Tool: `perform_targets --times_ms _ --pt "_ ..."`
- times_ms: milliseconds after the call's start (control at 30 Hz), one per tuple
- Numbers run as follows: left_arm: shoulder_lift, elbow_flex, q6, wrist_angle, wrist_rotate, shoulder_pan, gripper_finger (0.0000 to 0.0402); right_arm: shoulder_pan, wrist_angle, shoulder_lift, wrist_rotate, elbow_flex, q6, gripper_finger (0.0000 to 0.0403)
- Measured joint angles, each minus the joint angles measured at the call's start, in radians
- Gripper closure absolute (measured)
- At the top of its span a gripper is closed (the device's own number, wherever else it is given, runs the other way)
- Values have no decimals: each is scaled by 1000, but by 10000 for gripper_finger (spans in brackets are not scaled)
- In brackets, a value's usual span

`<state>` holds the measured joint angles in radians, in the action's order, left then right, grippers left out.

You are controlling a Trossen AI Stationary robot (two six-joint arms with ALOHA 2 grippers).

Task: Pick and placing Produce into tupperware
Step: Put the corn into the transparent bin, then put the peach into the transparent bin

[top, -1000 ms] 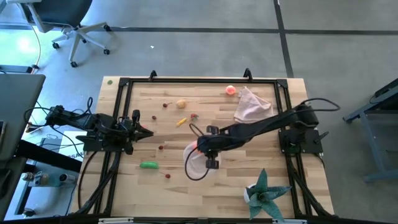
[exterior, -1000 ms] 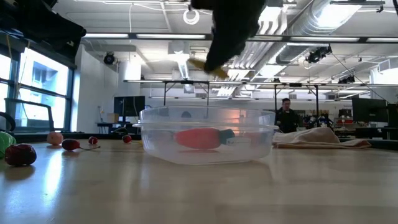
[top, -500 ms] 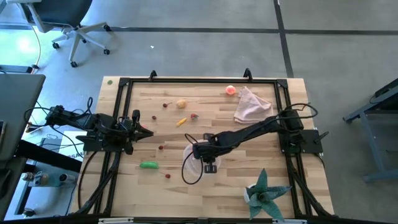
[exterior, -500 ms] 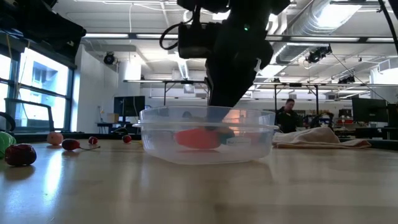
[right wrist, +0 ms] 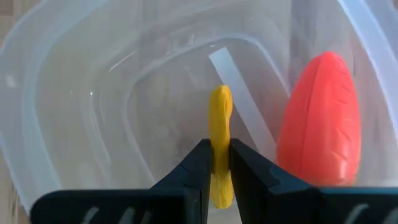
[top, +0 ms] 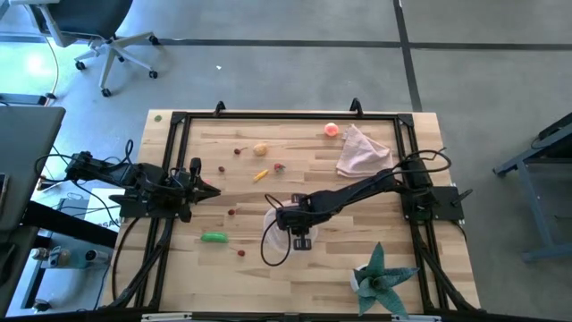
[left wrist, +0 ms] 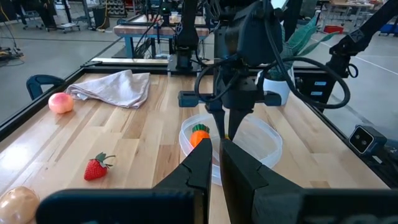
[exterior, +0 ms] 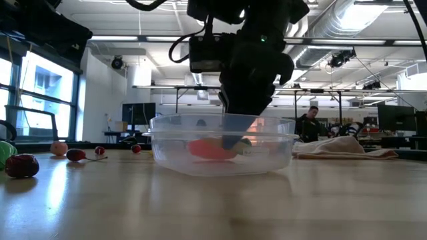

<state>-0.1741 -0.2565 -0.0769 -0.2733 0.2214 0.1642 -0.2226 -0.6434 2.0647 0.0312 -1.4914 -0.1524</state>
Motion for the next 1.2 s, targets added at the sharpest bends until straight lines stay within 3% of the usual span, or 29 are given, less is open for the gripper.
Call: perform_targets --times_ms 433,867,1200 --pt "0 0 0 0 0 0 380 0 7 0 -9 0 -3 358" --pt "0 0 0 0 0 0 380 0 11 0 20 1 4 289" --pt "0 0 0 0 0 0 380 0 -14 -43 84 -40 -21 284"
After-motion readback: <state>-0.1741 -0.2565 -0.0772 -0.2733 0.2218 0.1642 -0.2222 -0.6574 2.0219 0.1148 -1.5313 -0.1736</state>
